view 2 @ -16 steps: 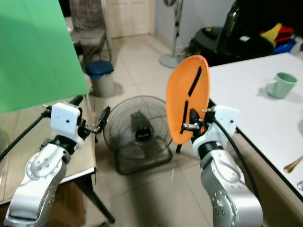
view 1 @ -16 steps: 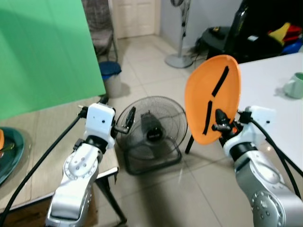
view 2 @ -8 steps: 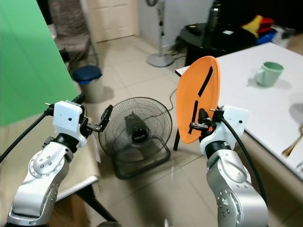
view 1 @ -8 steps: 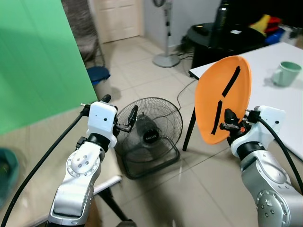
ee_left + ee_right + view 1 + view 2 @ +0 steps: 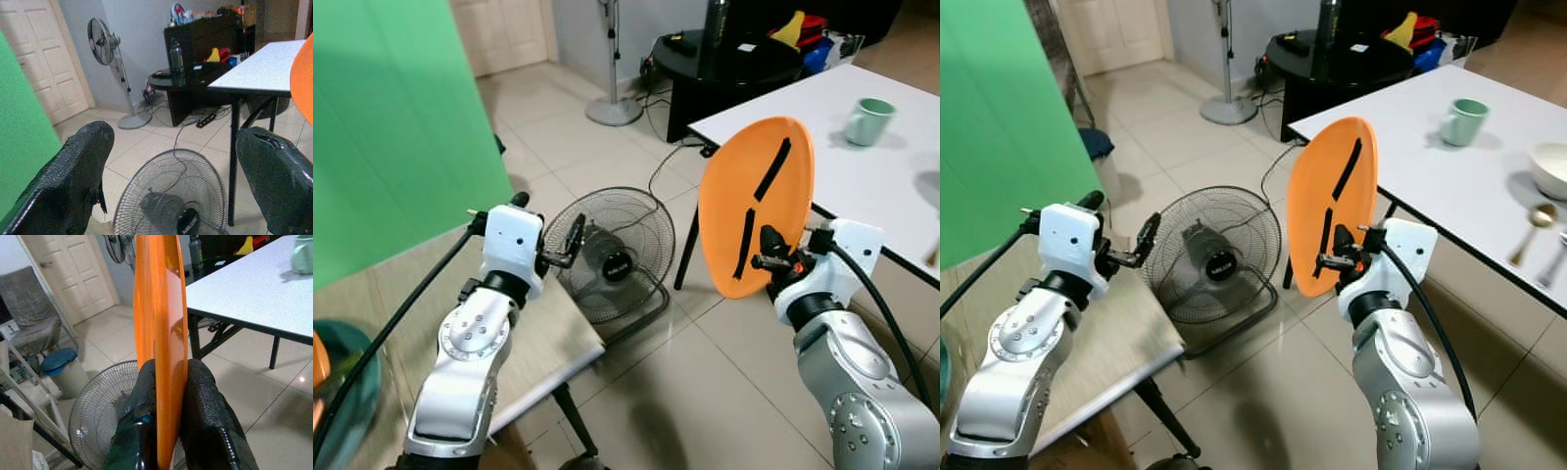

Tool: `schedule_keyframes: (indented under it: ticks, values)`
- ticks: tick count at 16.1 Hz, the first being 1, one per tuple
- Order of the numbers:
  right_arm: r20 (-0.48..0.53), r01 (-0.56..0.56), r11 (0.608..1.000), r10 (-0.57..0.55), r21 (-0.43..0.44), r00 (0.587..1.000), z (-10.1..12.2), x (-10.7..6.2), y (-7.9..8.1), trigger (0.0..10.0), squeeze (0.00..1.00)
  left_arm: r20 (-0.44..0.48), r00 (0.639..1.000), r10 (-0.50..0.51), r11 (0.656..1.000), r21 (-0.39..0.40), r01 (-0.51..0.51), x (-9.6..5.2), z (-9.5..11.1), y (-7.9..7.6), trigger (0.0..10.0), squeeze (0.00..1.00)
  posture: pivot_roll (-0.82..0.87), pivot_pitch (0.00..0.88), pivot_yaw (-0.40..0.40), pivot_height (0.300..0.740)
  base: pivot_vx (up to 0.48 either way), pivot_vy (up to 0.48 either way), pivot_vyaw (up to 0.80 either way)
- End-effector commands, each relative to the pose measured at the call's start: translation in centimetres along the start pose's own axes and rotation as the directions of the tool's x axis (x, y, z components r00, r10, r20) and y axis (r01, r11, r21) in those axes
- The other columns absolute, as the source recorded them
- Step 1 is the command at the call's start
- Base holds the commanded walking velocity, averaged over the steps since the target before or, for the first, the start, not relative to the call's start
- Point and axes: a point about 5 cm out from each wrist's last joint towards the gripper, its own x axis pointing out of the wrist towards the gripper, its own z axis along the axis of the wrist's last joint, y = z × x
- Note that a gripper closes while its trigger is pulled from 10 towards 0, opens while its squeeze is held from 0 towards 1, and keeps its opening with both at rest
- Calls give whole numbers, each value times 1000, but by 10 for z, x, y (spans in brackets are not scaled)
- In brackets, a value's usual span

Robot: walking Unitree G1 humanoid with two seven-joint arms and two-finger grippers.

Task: Setting the table

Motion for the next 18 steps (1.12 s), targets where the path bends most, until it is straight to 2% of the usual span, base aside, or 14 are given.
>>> schedule_keyframes:
  ticks: [1, 7, 12, 18]
  values:
    - [52, 7, 1000, -7, -6, 999, 11, -2, -1, 10000, 0, -11, 1000, -8, 1000, -2, 8, 1, -1, -3, 10000, 0, 38, 0, 36, 740, 0, 0, 0]
    - [52, 20, 1000, -21, 9, 998, 10, -1, 0, 10000, 0, -3, 999, -49, 999, -24, 49, 2, 1, -5, 10000, 0, 37, 0, 47, 740, 0, 0, 0]
    - [53, 29, 1000, -29, 3, 998, 11, 0, -1, 10000, 0, -5, 998, -57, 998, -29, 57, 3, 1, -6, 10000, 0, 38, 0, 48, 740, 266, 0, -750]
    - [54, 11, 1000, -11, 1, 998, 11, 1, 0, 10000, 0, -11, 998, -66, 997, -33, 65, 2, 0, -5, 10000, 0, 35, 0, 50, 740, 273, 0, 0]
